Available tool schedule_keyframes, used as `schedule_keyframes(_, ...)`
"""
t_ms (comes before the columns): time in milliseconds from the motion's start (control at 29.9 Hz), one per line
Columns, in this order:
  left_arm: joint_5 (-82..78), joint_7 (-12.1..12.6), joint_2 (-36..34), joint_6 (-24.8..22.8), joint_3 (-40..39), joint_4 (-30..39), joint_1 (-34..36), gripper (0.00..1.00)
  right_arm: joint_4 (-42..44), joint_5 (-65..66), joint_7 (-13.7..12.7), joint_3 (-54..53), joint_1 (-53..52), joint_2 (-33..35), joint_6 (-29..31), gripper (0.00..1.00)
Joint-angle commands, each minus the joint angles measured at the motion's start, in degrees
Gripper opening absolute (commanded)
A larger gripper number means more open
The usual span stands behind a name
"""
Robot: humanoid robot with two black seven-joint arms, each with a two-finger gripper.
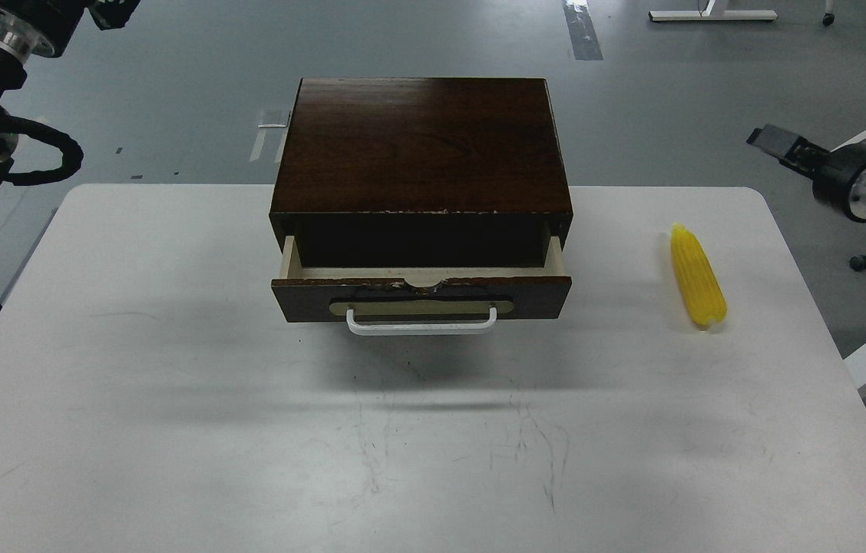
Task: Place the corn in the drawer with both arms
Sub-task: 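Release the handle and lift the left gripper away from the box, then reach the right gripper to the yellow corn and grasp it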
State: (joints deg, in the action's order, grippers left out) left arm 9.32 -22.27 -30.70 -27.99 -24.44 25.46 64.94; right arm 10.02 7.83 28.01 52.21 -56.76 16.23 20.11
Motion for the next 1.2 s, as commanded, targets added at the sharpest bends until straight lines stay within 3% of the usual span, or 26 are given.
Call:
schedule_keyframes(0,0.88,3.54,1.52,-0.01,-3.59,-1.64,-3.15,0.98,1.23,0.08,-0.01,3.95,2.18,-1.72,-1.57,1.0)
schedule_keyframes(367,0.88,3.9,1.7,-0.01,-6.85,-1.64,-5.97,0.98,1.32,3.86,-0.01,4.83,5.96,-4.45,-2.62,1.0)
schedule_keyframes(868,1.14,3.9,1.7,-0.01,-8.17,-1.64,-6.06,0.98,1.23,9.13,-0.01,4.74,7.63,-7.96,-4.82,0.9)
schedule_keyframes(935,1.14,3.9,1.7,-0.01,-8.17,-1.64,-5.97,0.98,1.23,9.13,-0.01,4.74,7.89,-8.32,-4.82,0.82)
schedule_keyframes(1035,1.14,3.9,1.61,-0.01,-8.17,-1.64,-5.97,0.98,1.14,10.71,-0.01,4.74,8.51,-8.67,-4.73,0.62)
schedule_keyframes(1169,1.14,3.9,1.52,-0.01,-8.17,-1.64,-5.97,0.98,1.14,11.5,-0.01,4.22,8.86,-8.67,-4.82,0.57)
